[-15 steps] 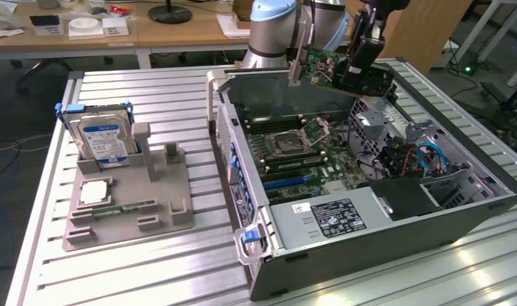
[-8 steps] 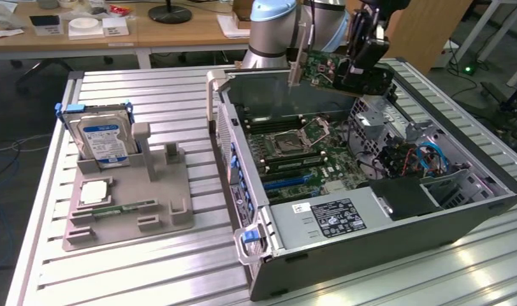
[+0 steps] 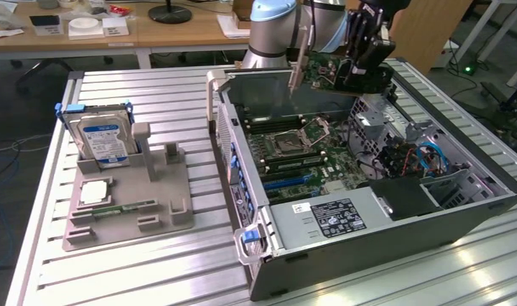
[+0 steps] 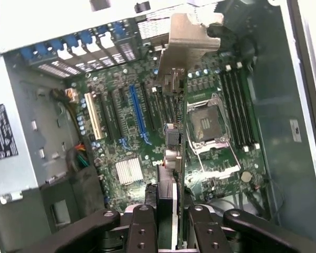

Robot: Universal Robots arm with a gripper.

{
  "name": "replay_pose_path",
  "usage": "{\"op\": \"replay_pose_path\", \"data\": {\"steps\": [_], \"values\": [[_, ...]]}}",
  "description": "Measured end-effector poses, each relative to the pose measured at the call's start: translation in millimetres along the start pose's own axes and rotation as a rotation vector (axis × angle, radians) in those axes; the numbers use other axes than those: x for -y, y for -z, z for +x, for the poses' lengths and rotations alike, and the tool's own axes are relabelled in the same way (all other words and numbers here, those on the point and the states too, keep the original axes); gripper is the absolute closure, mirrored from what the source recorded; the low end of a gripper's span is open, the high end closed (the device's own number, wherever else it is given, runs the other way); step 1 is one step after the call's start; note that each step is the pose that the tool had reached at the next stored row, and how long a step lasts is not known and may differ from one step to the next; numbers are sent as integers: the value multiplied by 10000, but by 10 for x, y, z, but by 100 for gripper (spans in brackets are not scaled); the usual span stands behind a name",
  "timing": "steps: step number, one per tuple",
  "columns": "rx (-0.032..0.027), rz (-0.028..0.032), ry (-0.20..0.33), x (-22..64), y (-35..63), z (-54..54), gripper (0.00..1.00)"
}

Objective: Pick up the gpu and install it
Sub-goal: 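Insert the gpu into the slot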

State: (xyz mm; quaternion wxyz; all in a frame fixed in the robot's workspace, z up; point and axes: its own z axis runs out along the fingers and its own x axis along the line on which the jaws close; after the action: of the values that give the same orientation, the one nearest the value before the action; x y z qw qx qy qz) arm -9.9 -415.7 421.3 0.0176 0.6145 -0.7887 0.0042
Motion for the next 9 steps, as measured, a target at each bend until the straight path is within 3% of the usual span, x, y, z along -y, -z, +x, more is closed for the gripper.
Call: {"op": "replay_pose_path", "data": {"steps": [9], "values": [[-45, 55, 1472, -1, 0, 0, 73]]}}
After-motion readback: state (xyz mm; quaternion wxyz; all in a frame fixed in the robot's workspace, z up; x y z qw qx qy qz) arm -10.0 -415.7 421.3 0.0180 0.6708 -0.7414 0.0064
